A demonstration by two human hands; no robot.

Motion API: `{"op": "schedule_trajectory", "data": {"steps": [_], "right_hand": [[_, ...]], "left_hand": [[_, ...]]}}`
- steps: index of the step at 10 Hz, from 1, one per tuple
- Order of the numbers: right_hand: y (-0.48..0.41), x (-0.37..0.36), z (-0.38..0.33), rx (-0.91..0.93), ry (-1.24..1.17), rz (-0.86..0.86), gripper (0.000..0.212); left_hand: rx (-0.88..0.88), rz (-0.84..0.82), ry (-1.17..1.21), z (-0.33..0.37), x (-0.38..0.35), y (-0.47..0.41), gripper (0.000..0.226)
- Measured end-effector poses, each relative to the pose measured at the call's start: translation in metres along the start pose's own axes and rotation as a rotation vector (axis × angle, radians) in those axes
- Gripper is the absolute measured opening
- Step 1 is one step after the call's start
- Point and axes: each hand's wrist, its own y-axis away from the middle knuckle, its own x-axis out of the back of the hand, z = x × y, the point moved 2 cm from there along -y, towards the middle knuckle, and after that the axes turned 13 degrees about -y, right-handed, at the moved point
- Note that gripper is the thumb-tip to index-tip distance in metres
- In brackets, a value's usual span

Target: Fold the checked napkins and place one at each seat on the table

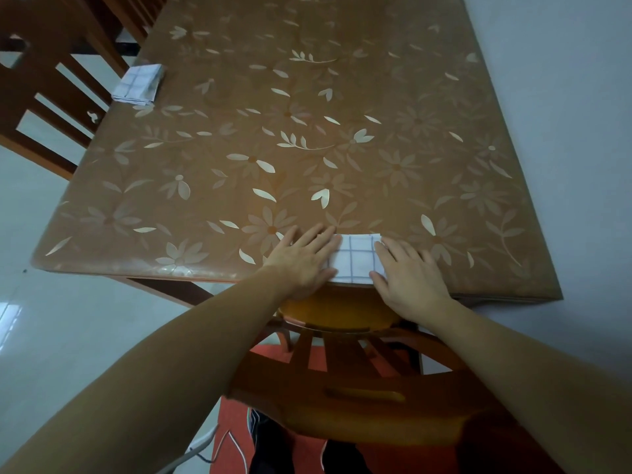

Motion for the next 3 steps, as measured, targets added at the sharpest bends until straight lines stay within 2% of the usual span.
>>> {"op": "schedule_trajectory", "data": {"steps": [1, 3], "right_hand": [[0.0, -0.001, -0.001, -0.013, 0.014, -0.01, 0.058], [-0.011, 0.026, -0.01, -0.041, -0.024, -0.028, 0.06]], "left_hand": [[-0.002, -0.023, 0.001, 0.0, 0.001, -0.001, 0.066], [0.063, 0.036, 0.034, -0.015, 0.024, 0.015, 0.069]]}}
